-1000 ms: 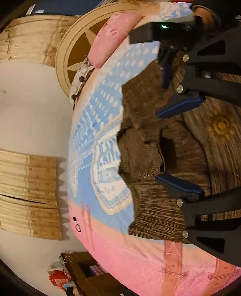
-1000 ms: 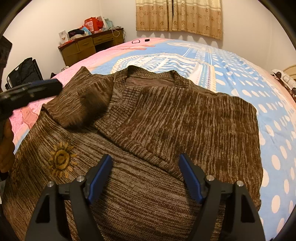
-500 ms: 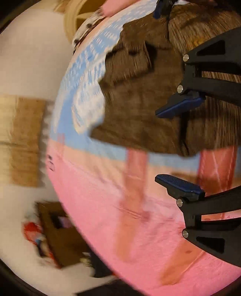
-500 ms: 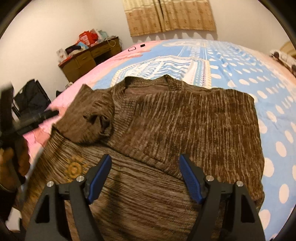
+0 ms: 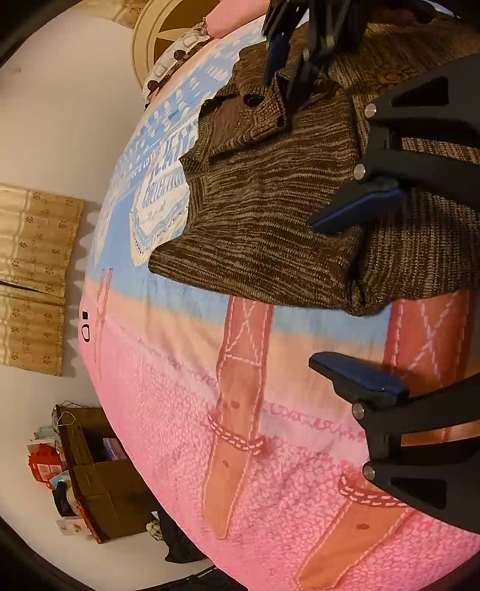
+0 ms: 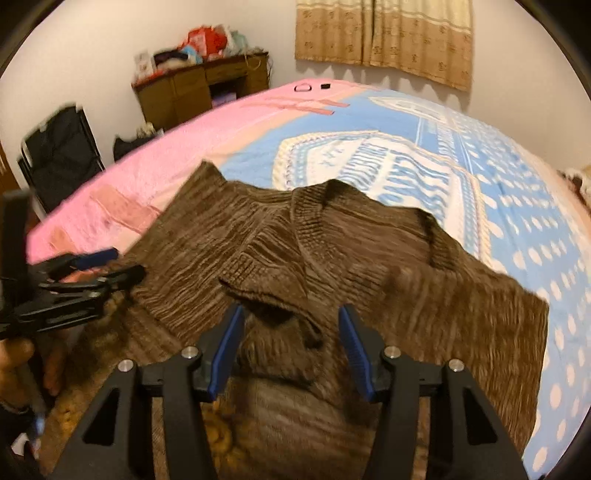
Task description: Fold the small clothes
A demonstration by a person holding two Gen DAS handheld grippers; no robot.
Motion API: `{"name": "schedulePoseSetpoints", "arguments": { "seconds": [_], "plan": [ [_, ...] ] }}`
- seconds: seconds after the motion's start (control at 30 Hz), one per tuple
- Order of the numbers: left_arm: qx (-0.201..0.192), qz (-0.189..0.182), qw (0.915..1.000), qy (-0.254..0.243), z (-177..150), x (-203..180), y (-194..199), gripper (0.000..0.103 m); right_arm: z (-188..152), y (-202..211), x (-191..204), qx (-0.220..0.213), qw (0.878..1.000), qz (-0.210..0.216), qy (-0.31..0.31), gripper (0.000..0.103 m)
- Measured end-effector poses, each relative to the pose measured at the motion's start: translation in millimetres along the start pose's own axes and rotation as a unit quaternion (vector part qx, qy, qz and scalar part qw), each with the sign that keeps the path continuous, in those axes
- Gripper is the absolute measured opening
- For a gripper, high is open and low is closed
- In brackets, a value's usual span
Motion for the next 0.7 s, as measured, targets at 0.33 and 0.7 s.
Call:
{"name": "schedulePoseSetpoints", "arguments": {
  "seconds": [0.33,0.7],
  "plan": [
    [-0.008,-0.019,0.9997,0.01,-1,4,5,0.069,5,-14,-1,0.023,0.999,0.029,-0.027,0.011],
    [0.005,-0.017,0.9997,-0.016,-3,-5,0,0.079,2,14,-50,0.005,0.977,0.114,-0.18,0.01]
  ]
}}
Point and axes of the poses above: each gripper's, at about its wrist camera, not at the fingertips, and y roughly against the way its jaws point, x to its left, z to its top, the point moved 6 cm from there along -y, roughly the way its jaws point, and after that the axes turned 10 degrees about -z, right-handed, at the moved point
